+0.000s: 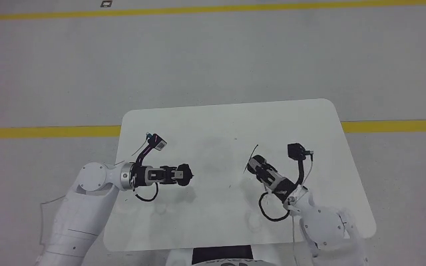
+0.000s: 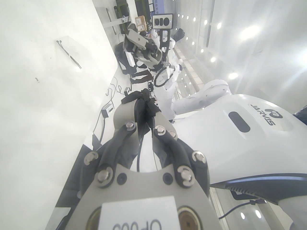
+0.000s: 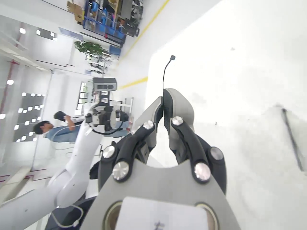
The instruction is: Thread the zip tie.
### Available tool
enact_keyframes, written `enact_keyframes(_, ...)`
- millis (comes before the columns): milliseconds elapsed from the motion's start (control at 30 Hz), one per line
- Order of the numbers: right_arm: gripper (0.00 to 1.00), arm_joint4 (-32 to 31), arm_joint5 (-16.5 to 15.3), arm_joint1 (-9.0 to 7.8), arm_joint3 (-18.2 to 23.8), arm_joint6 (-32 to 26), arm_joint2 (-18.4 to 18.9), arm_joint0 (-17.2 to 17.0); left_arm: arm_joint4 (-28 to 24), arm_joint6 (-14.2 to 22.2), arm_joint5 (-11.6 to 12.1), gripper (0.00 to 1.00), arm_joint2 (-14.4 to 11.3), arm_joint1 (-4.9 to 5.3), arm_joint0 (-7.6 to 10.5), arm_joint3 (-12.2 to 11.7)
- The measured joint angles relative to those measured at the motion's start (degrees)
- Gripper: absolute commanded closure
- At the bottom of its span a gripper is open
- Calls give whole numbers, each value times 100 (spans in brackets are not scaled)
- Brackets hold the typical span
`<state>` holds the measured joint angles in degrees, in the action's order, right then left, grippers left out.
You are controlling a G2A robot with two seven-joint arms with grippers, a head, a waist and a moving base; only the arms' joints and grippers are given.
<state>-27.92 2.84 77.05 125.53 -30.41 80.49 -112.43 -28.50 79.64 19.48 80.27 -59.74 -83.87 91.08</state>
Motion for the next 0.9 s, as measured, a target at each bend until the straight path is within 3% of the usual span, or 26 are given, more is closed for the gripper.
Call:
enact_keyframes(133,100,-253,-322,-14,-15,377,-312,-185,0,0,0,100,0,0,0,0)
enact_keyframes(367,100,-355,-329,-19,-18,281,-315,-175,0,0,0,100,0,0,0,0)
enact_keyframes(467,100,-82,-464,-6,-52,559,-385,-219,0,0,0,100,0,0,0,0)
enact_keyframes(567,100,229,-893,11,35,1224,-517,-395,0,0,0,100,0,0,0,0)
enact_keyframes(733,100,-141,-1634,34,-24,2484,-939,-729,0,0,0,100,0,0,0,0)
enact_keyframes(900,100,-892,-1884,65,-276,3757,-1301,-903,0,0,0,100,0,0,0,0)
